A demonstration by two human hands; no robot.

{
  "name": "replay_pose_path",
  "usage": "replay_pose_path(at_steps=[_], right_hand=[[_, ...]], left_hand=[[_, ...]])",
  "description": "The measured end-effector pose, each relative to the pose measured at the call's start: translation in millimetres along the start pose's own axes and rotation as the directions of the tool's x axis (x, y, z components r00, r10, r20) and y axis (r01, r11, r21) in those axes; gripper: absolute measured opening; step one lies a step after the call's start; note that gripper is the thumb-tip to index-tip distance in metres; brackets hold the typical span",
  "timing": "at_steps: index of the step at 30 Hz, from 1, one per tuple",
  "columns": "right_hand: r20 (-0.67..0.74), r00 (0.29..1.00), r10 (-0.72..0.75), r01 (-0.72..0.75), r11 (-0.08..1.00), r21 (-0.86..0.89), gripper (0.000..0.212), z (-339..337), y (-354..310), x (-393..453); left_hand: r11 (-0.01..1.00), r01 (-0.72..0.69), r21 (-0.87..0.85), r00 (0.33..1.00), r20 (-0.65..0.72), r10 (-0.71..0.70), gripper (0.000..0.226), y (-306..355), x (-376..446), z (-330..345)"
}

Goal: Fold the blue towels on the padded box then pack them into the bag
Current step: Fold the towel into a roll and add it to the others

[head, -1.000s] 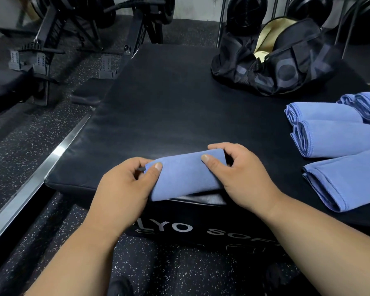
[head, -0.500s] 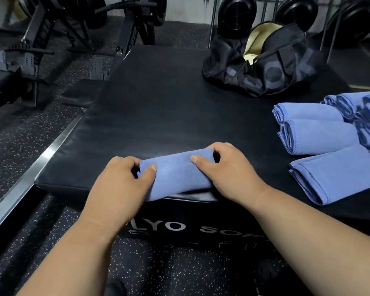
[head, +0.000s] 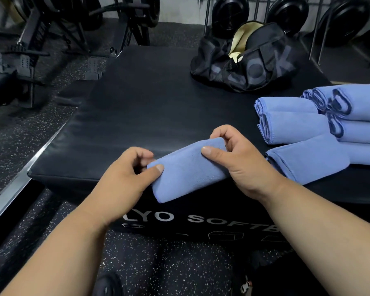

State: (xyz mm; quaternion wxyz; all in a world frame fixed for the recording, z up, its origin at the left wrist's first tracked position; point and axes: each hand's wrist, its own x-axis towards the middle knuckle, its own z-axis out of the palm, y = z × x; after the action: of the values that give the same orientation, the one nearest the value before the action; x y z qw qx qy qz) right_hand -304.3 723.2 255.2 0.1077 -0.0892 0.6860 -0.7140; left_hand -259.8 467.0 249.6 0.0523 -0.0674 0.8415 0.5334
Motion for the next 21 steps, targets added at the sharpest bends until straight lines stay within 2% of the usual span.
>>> replay_pose_path(at_steps=[2,5,8,11,14,17,19,21], right_hand=[[0.044,0.999,0.004,-0.01,0.989,0.149,0.026,-10,-4,-5],[0.057,0.998,-0.003,-0.013,0.961,0.277,0.029,-25,-14,-13],[0.054,0.999,-0.002,-0.015,0.954,0.301,0.031,-42,-21,-19],[-0.04,0.999,0.002,0.008,0.972,0.237,0.029,-59,-23,-24],[-0.234,0.971,-0.038,0.06,0.994,0.09,0.024,-79,-28,-29],[-0.384,0.908,-0.17,0.086,0.97,-0.228,0.012,-111,-30,-39],[-0.386,0.883,-0.265,0.056,0.879,-0.474,0.011,-132,-29,-49],[-0.329,0.891,-0.313,-0.012,0.707,-0.707,0.032,-150,-23,-57]], left_hand=[[0.984,0.049,-0.174,0.996,0.083,-0.035,0.051,6,-1,6],[0.897,0.181,-0.404,0.967,0.238,-0.088,0.059,16,-3,18],[0.758,0.308,-0.575,0.922,0.378,-0.087,0.066,22,-4,36],[0.679,0.359,-0.64,0.916,0.38,-0.126,0.064,32,-3,62],[0.735,0.313,-0.601,0.944,0.284,-0.169,0.046,54,5,86],[0.797,0.249,-0.551,0.964,0.221,-0.148,0.029,88,21,104],[0.825,0.2,-0.528,0.972,0.213,-0.099,0.026,112,33,114],[0.857,0.151,-0.493,0.977,0.205,-0.055,0.026,132,45,121]])
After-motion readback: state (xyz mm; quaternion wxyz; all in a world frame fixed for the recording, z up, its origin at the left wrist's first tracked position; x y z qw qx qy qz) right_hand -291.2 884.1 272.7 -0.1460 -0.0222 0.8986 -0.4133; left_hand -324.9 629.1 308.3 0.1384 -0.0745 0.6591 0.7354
